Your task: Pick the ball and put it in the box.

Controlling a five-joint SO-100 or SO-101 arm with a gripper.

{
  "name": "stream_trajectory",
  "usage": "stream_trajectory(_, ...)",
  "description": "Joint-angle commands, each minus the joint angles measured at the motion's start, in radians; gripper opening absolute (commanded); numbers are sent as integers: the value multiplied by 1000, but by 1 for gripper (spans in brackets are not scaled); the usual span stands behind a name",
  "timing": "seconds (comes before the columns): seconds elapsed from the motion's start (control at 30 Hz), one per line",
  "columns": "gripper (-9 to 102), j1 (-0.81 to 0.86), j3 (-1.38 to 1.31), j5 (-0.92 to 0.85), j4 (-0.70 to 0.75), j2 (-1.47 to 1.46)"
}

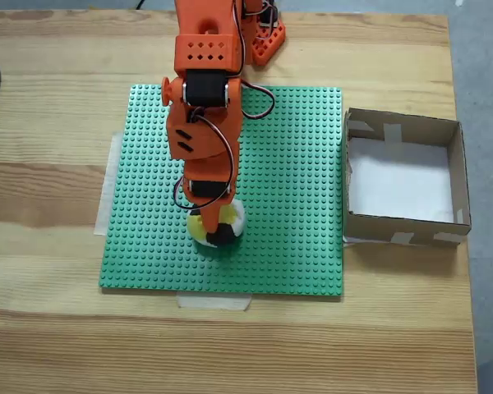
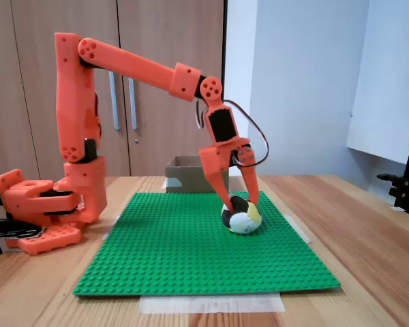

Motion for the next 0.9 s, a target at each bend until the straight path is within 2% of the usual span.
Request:
stream_trajectory(0.0,10,-2,-2,-11,-8,32)
stream_trajectory(0.27,-1,2,-2,-15,-8,75)
stream_trajectory(0.67,-1,8,-8,5,21,178)
stream_trajectory(0.87,-1,-8,-64,18,95,219)
